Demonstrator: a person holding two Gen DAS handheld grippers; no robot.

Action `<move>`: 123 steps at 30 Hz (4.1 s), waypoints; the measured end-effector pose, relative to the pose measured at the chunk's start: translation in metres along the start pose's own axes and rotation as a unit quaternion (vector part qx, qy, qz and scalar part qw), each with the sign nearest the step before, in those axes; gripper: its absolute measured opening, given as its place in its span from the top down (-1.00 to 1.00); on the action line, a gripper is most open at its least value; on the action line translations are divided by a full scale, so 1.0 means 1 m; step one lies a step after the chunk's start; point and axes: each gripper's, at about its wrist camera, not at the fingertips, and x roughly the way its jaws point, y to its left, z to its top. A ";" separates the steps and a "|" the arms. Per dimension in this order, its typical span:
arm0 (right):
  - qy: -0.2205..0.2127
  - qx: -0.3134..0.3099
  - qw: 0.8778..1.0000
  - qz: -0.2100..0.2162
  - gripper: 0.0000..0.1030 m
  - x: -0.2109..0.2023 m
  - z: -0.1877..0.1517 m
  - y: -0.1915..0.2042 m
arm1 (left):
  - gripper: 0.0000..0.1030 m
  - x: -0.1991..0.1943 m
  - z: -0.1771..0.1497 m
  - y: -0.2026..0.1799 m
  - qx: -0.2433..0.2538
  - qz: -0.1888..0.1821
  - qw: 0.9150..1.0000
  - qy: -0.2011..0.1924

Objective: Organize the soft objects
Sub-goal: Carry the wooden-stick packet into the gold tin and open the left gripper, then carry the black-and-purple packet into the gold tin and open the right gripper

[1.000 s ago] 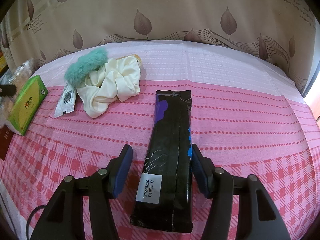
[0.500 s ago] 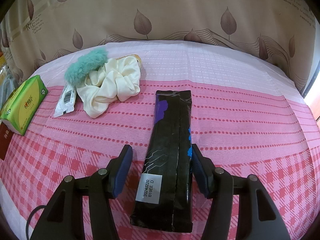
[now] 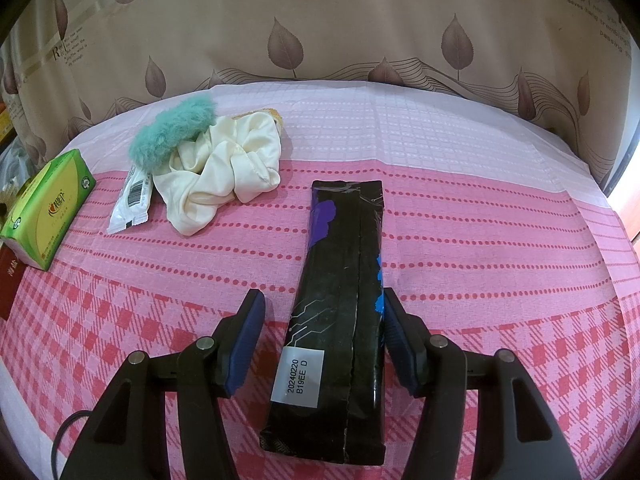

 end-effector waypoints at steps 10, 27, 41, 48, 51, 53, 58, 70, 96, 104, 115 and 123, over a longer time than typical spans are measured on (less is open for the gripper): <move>0.000 0.000 1.000 0.000 -0.10 0.000 0.000 0.000 | 0.54 0.024 -0.009 0.011 -0.005 0.004 1.000 0.016; 0.000 -0.003 1.000 -0.003 -0.10 0.001 0.000 0.001 | 0.26 0.001 -0.020 0.014 -0.017 -0.031 0.999 -0.003; 0.000 -0.005 1.000 -0.004 -0.11 0.002 -0.001 0.001 | 0.25 -0.058 -0.077 0.011 -0.058 0.001 0.994 -0.095; 0.000 0.002 1.000 0.004 -0.14 0.000 -0.001 -0.002 | 0.25 -0.062 -0.092 0.017 -0.073 -0.004 0.991 -0.112; 0.003 0.006 1.000 -0.002 -0.16 0.002 0.003 -0.002 | 0.24 -0.062 -0.095 0.026 -0.087 -0.001 0.989 -0.121; 0.003 0.014 1.000 -0.006 -0.15 0.004 0.006 -0.002 | 0.23 -0.061 -0.096 0.029 -0.093 0.005 0.988 -0.122; -0.002 0.020 0.999 -0.028 0.25 0.007 0.013 -0.004 | 0.23 -0.050 -0.097 0.035 -0.103 -0.013 0.989 -0.102; -0.007 0.000 0.998 -0.055 0.36 -0.005 0.010 0.013 | 0.23 -0.041 -0.098 0.050 -0.136 -0.011 0.987 -0.089; -0.058 -0.114 0.983 0.133 0.36 -0.072 0.050 0.228 | 0.22 -0.039 -0.102 0.095 -0.223 0.001 0.972 -0.080; -0.044 -0.166 0.966 0.192 0.36 -0.065 0.055 0.330 | 0.22 -0.036 -0.107 0.118 -0.266 0.010 0.961 -0.076; -0.018 -0.182 0.966 0.180 0.36 -0.031 0.054 0.416 | 0.22 -0.029 -0.112 0.139 -0.308 0.004 0.949 -0.066; 0.001 -0.182 0.966 0.183 0.30 -0.011 0.047 0.427 | 0.22 -0.026 -0.111 0.137 -0.307 -0.004 0.950 -0.062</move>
